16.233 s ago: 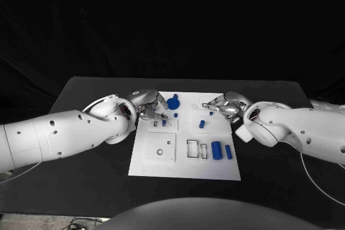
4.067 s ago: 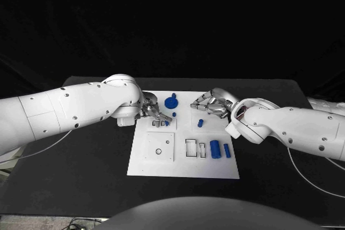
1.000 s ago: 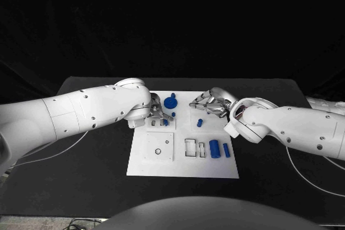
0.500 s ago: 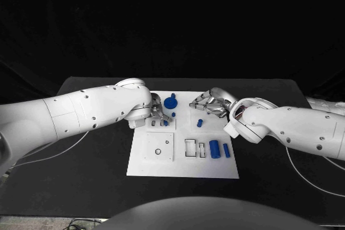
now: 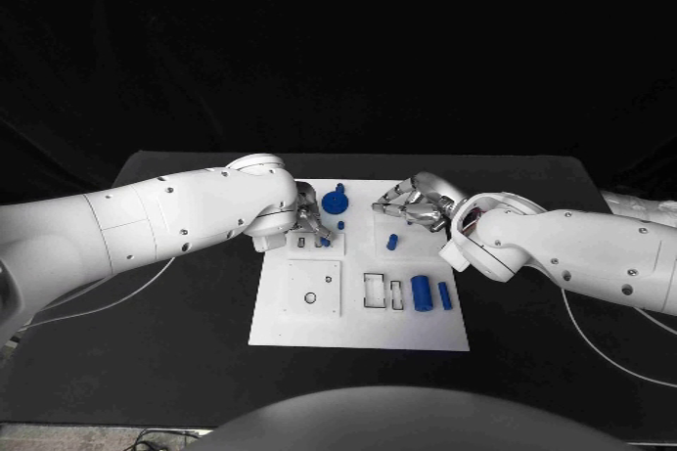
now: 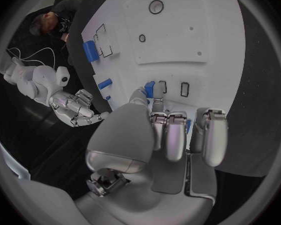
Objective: Assemble the parts on the task board
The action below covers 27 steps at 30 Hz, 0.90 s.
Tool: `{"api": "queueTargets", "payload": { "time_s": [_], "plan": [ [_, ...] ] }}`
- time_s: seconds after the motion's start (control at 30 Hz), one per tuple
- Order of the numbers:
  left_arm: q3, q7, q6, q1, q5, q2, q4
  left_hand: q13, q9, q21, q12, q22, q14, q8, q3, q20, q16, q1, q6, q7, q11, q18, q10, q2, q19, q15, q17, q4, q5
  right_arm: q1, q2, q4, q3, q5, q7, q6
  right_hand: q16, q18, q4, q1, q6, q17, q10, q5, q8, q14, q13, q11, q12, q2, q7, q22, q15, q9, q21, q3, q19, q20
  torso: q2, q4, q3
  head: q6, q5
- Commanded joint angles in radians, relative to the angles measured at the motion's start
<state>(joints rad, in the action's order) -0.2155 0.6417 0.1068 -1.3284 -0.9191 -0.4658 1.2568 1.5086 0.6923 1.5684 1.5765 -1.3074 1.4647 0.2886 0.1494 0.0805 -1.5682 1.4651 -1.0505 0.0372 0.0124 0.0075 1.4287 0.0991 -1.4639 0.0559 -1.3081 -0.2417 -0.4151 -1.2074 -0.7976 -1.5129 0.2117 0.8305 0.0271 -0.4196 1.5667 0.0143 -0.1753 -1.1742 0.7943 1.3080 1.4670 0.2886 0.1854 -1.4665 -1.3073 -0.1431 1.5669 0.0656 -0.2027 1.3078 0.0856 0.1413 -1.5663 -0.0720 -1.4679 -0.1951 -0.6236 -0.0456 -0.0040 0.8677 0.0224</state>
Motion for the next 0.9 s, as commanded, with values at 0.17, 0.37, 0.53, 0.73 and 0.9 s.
{"api": "queueTargets", "payload": {
  "time_s": [0.17, 0.37, 0.53, 0.73, 0.9],
  "plan": [
    [0.001, -0.019, -0.027, -0.001, -0.002, -0.020, 0.019, 0.062, 0.006, 0.002, -0.006, -0.263, 0.106, 0.004, -0.008, -0.005, -0.003, 0.031, -0.009, -0.006, -0.038, -0.008, 0.142, 0.028, -0.107, 0.007, -0.263, -0.012, -0.003, 0.003, 0.000, 0.003, 0.000, 0.010, 0.001, 0.008, 0.004, -0.014, -0.005, 0.008, 0.006, 0.263, 0.104, 0.002, 0.003, -0.104, -0.263, -0.007, 0.004, -0.002, -0.015, 0.263, 0.009, 0.002, -0.004, 0.000, -0.103, -0.008, 0.001, -0.0002, 0.0007, 0.000, 0.001],
    [0.002, -0.013, -0.028, -0.020, -0.008, -0.055, 0.049, 0.062, 0.006, 0.002, -0.006, -0.263, 0.106, 0.004, -0.010, -0.005, -0.003, 0.032, -0.010, -0.007, -0.038, -0.008, 0.142, 0.027, -0.107, 0.007, -0.263, -0.014, -0.002, 0.008, 0.001, 0.010, 0.000, 0.010, 0.000, 0.006, 0.004, -0.014, -0.005, 0.008, 0.006, 0.263, 0.104, 0.002, 0.003, -0.104, -0.263, -0.007, 0.004, -0.002, -0.015, 0.263, 0.009, 0.002, -0.004, 0.000, -0.103, -0.008, 0.002, -0.0012, 0.0010, 0.001, 0.003],
    [0.002, 0.004, -0.009, -0.045, -0.007, -0.084, 0.074, 0.062, 0.008, 0.002, -0.006, -0.263, 0.106, 0.004, -0.015, -0.004, -0.003, 0.034, -0.015, -0.008, -0.038, -0.008, 0.142, 0.024, -0.107, 0.008, -0.263, -0.019, -0.002, 0.009, 0.002, 0.012, 0.000, 0.009, -0.001, 0.001, 0.004, -0.014, -0.005, 0.008, 0.006, 0.263, 0.104, 0.002, 0.003, -0.104, -0.263, -0.007, 0.004, -0.002, -0.015, 0.263, 0.009, 0.002, -0.004, 0.000, -0.103, -0.008, 0.001, -0.0005, 0.0011, 0.000, 0.001],
    [0.002, 0.025, 0.025, -0.058, -0.002, -0.101, 0.085, 0.062, 0.008, 0.002, -0.006, -0.263, 0.106, 0.003, -0.019, -0.003, -0.003, 0.034, -0.017, -0.008, -0.039, -0.008, 0.142, 0.023, -0.107, 0.009, -0.263, -0.025, -0.001, 0.010, 0.004, 0.014, 0.000, 0.009, -0.002, 0.000, 0.004, -0.014, -0.005, 0.008, 0.006, 0.263, 0.104, 0.005, 0.004, -0.104, -0.263, -0.008, 0.004, -0.002, -0.016, 0.263, 0.010, 0.002, -0.004, 0.000, -0.103, -0.008, 0.000, -0.0008, 0.0001, -0.002, 0.002],
    [0.001, 0.044, 0.067, -0.061, 0.003, -0.097, 0.079, 0.062, 0.009, 0.002, -0.006, -0.263, 0.106, 0.001, -0.024, -0.002, -0.003, 0.034, -0.018, -0.008, -0.039, -0.008, 0.142, 0.021, -0.107, 0.009, -0.263, -0.033, 0.000, 0.010, 0.006, 0.014, 0.000, 0.008, -0.002, 0.000, 0.004, -0.014, -0.005, 0.008, 0.006, 0.263, 0.104, 0.005, 0.004, -0.104, -0.263, -0.008, 0.004, -0.002, -0.016, 0.263, 0.010, 0.002, -0.004, 0.000, -0.103, -0.008, -0.001, 0.0009, -0.0005, 0.000, -0.001]
  ]
}}
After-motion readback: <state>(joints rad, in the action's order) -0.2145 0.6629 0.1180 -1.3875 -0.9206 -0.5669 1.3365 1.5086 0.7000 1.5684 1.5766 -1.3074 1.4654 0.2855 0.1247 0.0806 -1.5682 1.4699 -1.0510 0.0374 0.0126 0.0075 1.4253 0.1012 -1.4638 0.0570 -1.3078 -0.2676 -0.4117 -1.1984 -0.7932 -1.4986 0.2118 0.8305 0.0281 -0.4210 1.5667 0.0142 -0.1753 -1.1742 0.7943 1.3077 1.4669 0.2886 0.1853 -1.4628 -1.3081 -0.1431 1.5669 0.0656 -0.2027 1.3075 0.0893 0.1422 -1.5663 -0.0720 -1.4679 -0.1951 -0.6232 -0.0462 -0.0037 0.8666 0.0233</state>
